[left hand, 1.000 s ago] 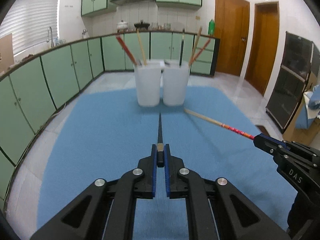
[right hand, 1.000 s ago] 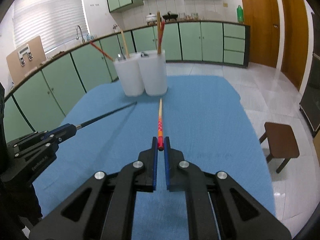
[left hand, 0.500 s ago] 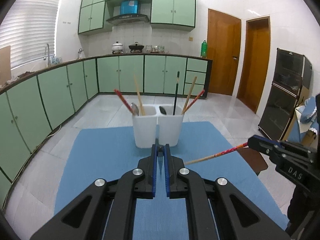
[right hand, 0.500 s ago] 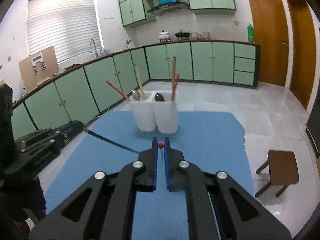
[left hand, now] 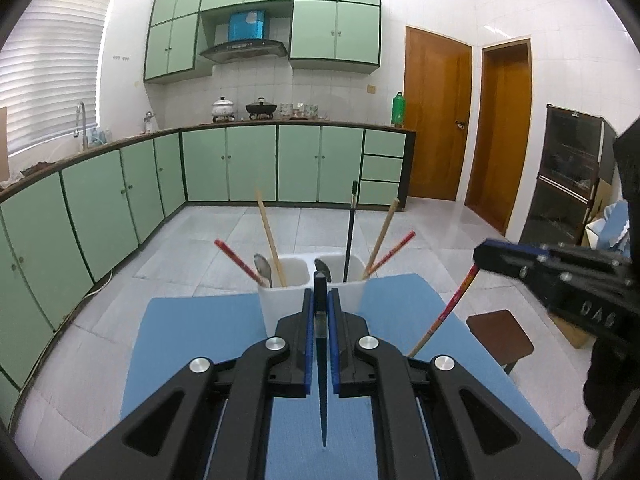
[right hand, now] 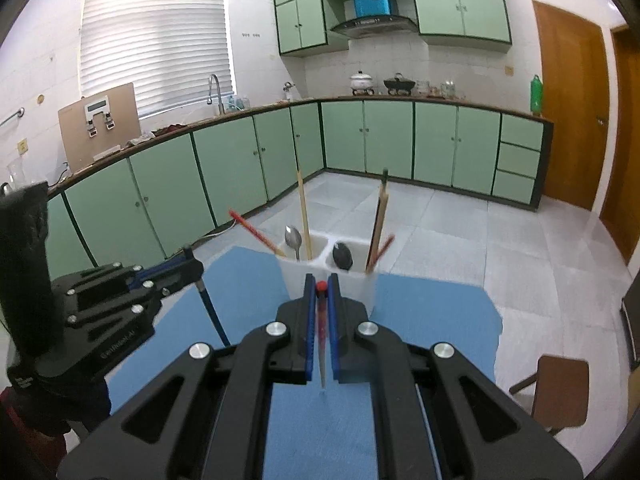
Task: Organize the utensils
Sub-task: 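Carry both chopsticks to the white holder and lower them upright inside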
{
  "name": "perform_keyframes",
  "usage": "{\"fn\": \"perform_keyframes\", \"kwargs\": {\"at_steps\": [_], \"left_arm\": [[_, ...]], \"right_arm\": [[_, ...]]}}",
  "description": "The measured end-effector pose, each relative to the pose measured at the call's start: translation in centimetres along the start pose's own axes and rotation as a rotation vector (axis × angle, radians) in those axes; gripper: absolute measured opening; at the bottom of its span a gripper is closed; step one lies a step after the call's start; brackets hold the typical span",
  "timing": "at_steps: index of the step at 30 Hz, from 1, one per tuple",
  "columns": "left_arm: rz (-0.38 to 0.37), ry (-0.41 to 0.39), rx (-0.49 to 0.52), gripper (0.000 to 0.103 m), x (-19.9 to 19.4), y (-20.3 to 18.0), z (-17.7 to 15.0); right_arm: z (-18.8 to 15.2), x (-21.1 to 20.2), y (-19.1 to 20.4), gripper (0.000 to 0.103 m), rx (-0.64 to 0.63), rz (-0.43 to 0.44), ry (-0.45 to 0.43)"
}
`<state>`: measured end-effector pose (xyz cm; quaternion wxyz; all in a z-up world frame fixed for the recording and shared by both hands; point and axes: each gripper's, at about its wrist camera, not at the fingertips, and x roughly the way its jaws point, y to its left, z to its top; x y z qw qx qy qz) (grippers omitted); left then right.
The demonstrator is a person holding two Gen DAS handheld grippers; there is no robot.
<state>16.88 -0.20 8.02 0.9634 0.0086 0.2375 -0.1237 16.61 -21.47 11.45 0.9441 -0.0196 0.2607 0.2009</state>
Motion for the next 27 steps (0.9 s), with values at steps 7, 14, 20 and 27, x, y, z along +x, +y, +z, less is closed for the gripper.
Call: {"fn": "perform_keyframes", "kwargs": {"at_steps": [7,14,20,27], "left_arm": [[-0.02,-0.076,0.005,0.006,0.2,0.7,4.5],[-0.013,-0.217,0.021,0.006,0.8,0.9,11.1],[-0.019,-0.26,0.011,0.006,4.4,1.6,13.2],[0.0,-0.166,-0.011,0.006,11.3,3.1,10.2]], "right_arm": [[5.2,-0.5,-1.3,0.005,0.006,0.019,-0.079],[10.7,1.1,-2.6,0.005,0.0,-0.019,-0.152],[12.2,4.4,-3.9,0.005,-0.003,-0.059,-0.163],[10.1,10.1,-5.1,0.005,0.011,-0.069,-0.08]]}}
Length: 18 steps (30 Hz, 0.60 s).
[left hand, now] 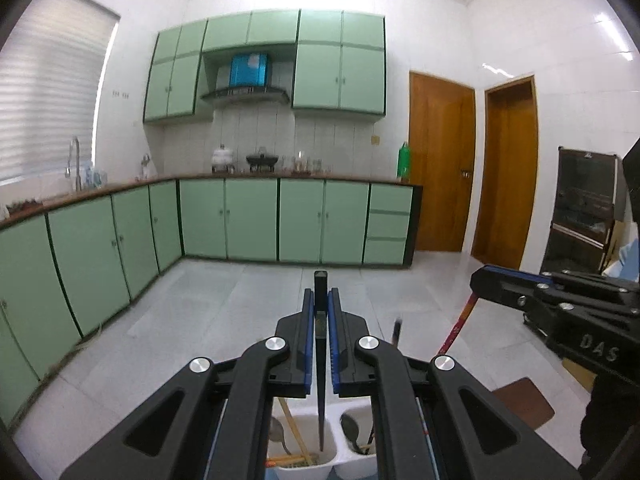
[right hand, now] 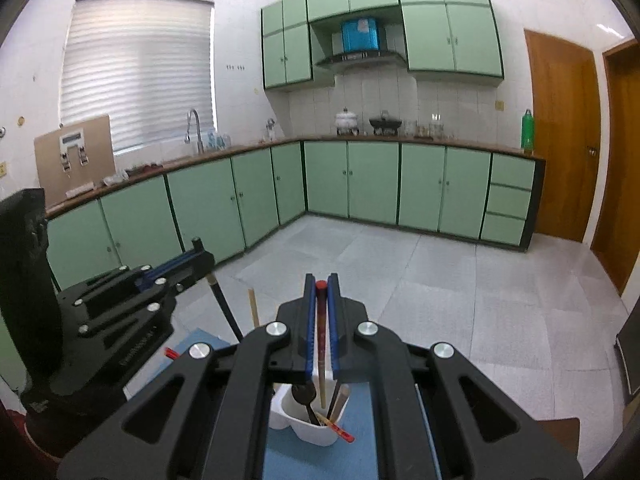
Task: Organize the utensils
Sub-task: 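Carry both chopsticks to the white holder and lower them upright inside, then open both tools and pull them back from the holder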
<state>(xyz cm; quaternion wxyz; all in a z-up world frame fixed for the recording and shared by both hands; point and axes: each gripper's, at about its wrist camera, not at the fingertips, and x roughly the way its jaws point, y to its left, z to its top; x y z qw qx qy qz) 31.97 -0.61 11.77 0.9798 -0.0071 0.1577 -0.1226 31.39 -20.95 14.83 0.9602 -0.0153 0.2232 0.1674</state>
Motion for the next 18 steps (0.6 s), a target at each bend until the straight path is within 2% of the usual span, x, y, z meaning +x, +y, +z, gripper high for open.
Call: {"fn": "perform_keyframes", "kwargs": {"at_steps": [6,11,13,18], "left_arm": [[-0.01,0.089,-0.011,0.007,2.2,0.9,-3.2],[-0.011,0.07,-0.008,0.011,0.7,1.6,-3.6],[-0.009,0.053,-0.006,0.015,-0.4,1.6,-3.3],[-0.007,0.007,0.003,0.032,-4.3,1.2,-3.0]], "right_arm": [[-2.8,2.2,-0.1,0.007,0.015,-0.004,0.068],[-3.9,1.4,-0.2,0.015,0.023,-0.029,0.052],[-4.0,0.4,-0.3,0.019,0.033,-0.037,0.04],[-4.5,-3.0,-0.4,0.047,0.035,-0.063,-0.007]]}}
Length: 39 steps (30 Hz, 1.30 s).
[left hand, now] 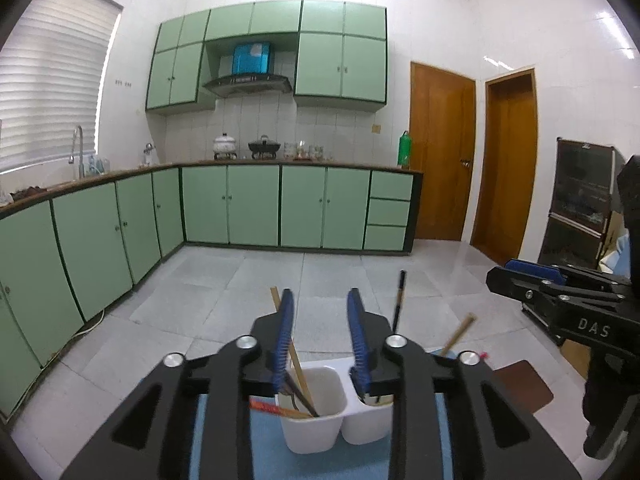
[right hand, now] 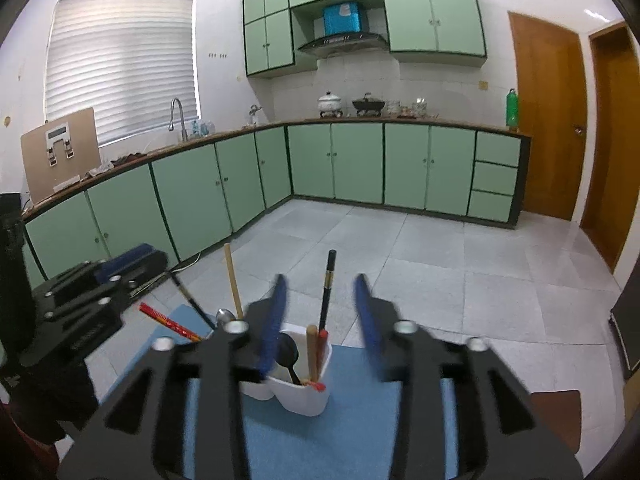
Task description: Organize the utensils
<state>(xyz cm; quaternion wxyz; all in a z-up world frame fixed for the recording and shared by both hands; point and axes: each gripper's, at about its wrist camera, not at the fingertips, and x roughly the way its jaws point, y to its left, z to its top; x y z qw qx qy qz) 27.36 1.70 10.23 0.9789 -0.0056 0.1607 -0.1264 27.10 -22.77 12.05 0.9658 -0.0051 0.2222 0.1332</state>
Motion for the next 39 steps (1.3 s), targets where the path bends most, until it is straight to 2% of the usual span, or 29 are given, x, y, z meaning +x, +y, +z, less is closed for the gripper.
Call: {"fn": "perform_keyframes", "kwargs": {"at_steps": [1,3,6,9,14,22,29,39], "left_arm": [[-0.001,-0.007,0.001,0.034,-1.1,-0.2,-0.1],[-0.001,-0.014,-0.005,0.038,-2.9,-0.3,-0.5],[-0.005,-0.014,-0.013,0.042,-5.0,-0.6,-1.4],[0.009,-0.001,-0.026,0.05,-7.3,-0.9,-3.2],[0.023,0.044,-0.034,0.062,-9.7,-1.6,-6.5],[0.015,0.119,-0.011,0.081,-13.0,-3.3,-10.6],[0.024,0.158,-0.044,0.083,-15.4,-3.6,-12.8],[0.031,0.119,-0.038,0.083,-18.4,-4.6,-12.5]], "right_arm": [[-0.3,-0.9,0.0,0.051,-0.003,-0.01,-0.007],[-1.1,-2.8,0.1,0.066,-0.004,-0.028,-0.026],[-2.8,-5.4,0.2,0.079,0.001,-0.045,-0.046],[-4.7,-7.7,0.4,0.088,0.007,-0.053,-0.054],[-8.4,-10.2,1.2,0.095,0.018,-0.035,-0.031],[-13.4,-13.2,3.3,0.097,0.056,0.018,0.032],[-15.8,-14.5,5.4,0.097,0.031,0.027,0.077],[-16.0,-16.5,6.7,0.097,0.025,0.043,0.054]]}}
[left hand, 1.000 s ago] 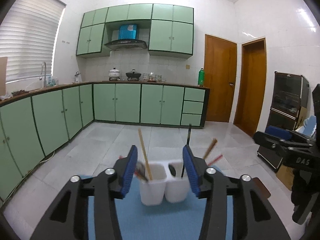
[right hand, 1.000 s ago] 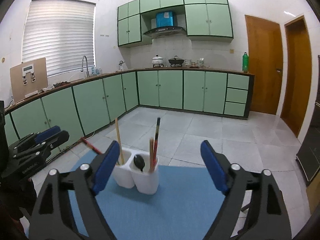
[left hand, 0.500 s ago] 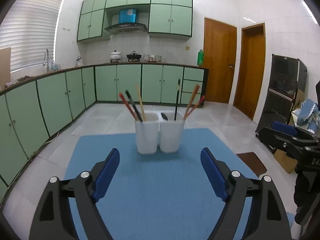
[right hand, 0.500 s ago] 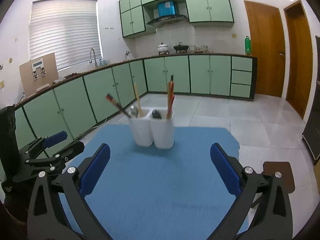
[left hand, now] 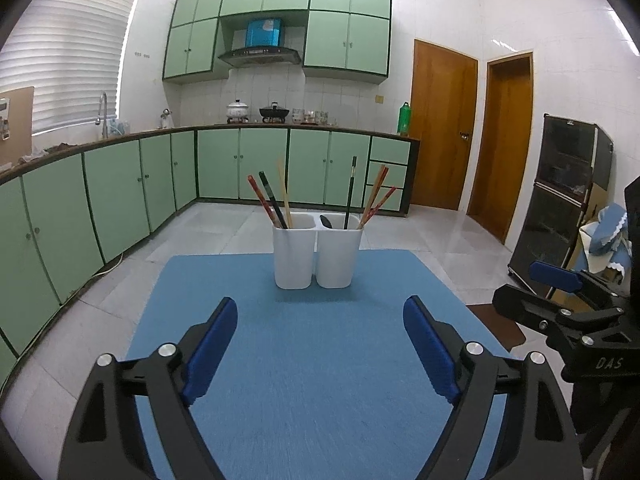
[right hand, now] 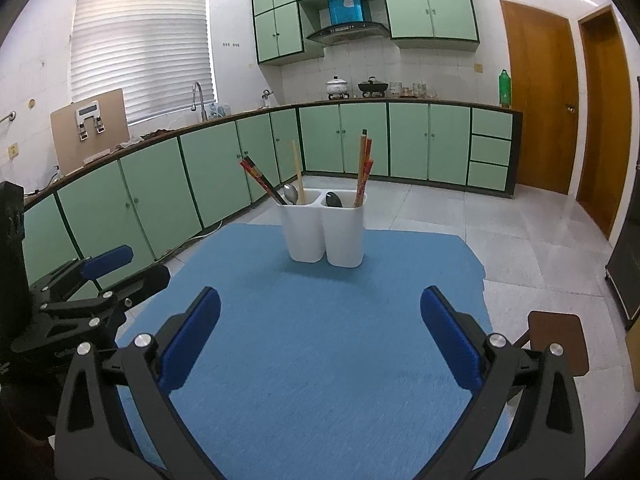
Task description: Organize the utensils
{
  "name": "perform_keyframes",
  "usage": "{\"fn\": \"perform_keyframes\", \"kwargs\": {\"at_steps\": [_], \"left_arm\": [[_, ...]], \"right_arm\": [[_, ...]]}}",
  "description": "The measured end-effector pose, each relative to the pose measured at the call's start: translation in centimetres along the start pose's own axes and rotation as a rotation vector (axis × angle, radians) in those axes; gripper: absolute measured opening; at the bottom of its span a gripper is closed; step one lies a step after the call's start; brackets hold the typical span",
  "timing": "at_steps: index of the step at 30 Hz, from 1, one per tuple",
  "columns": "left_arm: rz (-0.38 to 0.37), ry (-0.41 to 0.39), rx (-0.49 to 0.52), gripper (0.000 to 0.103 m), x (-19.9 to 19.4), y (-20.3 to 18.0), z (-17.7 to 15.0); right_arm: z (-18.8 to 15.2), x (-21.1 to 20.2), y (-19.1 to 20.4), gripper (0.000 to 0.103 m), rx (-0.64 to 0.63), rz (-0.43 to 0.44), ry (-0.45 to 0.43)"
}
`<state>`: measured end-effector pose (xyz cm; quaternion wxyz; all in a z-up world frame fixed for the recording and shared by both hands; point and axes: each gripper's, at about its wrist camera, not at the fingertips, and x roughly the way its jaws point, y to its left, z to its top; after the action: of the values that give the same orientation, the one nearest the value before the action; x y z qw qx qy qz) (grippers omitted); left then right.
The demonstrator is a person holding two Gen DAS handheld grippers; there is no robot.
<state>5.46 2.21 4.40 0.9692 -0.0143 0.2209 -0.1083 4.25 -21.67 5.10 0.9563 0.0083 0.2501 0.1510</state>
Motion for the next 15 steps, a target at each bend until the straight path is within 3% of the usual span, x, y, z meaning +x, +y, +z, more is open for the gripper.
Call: {"fn": "perform_keyframes", "kwargs": {"at_steps": [15], "left_arm": [[0.018,-0.073,0.013,0.083,-3.5,-1.0,0.3]], "right_arm": [[0.6,-2.6,1.0,0.097,-0.012,0.0,-0.065]]}}
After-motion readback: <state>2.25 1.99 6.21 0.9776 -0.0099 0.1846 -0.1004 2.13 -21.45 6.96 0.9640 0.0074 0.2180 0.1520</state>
